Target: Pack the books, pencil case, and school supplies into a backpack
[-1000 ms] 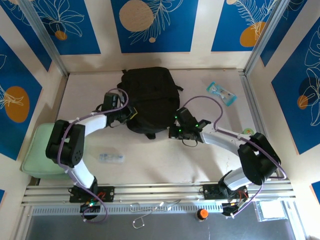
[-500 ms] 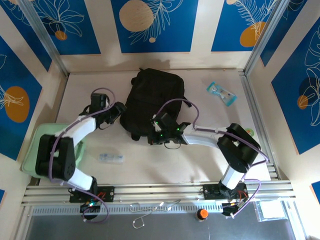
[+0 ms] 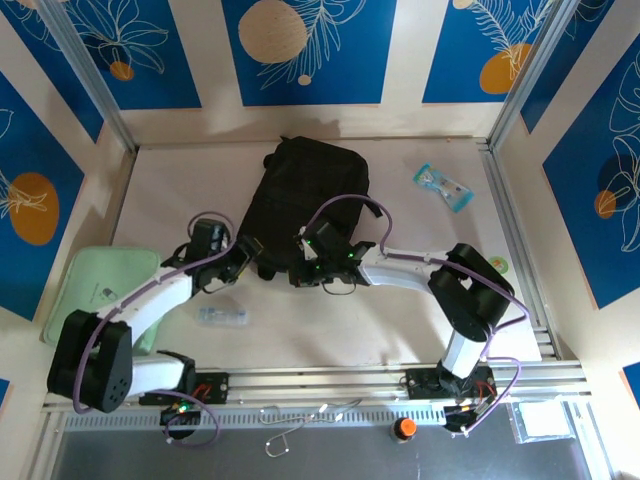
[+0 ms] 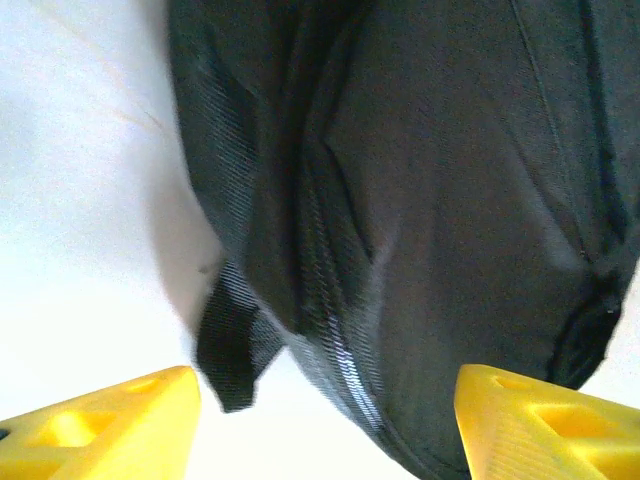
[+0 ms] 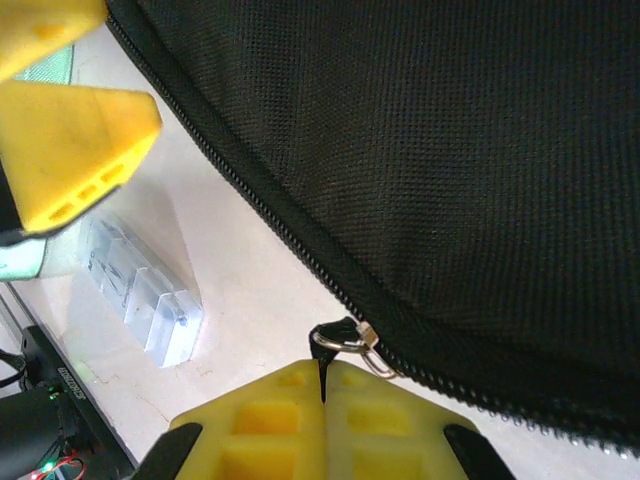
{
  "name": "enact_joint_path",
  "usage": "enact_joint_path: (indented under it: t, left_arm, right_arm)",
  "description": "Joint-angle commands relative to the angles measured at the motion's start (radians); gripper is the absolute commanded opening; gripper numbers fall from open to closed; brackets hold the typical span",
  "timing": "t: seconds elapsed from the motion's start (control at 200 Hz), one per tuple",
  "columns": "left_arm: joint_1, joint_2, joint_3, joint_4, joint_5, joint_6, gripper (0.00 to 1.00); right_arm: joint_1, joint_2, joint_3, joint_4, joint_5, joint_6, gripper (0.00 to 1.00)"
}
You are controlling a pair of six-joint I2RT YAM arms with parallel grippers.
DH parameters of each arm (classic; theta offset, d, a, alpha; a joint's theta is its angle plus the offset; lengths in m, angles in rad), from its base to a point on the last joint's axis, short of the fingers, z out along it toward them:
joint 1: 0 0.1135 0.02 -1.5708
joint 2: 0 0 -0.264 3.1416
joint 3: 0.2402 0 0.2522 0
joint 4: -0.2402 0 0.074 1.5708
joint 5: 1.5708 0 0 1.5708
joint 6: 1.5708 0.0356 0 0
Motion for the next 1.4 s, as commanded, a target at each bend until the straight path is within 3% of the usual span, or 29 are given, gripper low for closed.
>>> enact_joint_path:
  t: [0.0, 0.15, 0.51, 0.82, 0.975, 1.395]
  left_arm:
    - [-0.082, 0.001, -0.017, 0.121, -0.104, -0.131, 0.69]
    - [-0.132, 0.055, -0.041, 0.191, -0.160, -0.216, 0.67]
    - [-0.151, 0.092, -0.033, 0.186, -0.228, -0.220, 0.29]
    - [-0.151, 0.133, -0.033, 0.183, -0.235, -0.197, 0.07]
    - [-0.151, 0.142, -0.040, 0.178, -0.234, -0.183, 0.00]
    - [-0.150, 0.139, -0.054, 0.159, -0.221, -0.143, 0.00]
  right_arm:
    - [-0.002, -0.018, 0.019, -0.029, 0.015, -0.019, 0.00]
    - [-0.011, -0.031, 0.015, -0.038, 0.027, -0.016, 0.00]
    - [-0.022, -0.075, 0.009, -0.073, 0.064, -0.019, 0.00]
    - [-0.083, -0.132, -0.008, -0.136, 0.108, -0.017, 0.00]
    - [-0.130, -0.159, -0.022, -0.170, 0.132, -0.004, 0.00]
    - [-0.297, -0.170, 0.005, -0.298, 0.178, 0.018, 0.00]
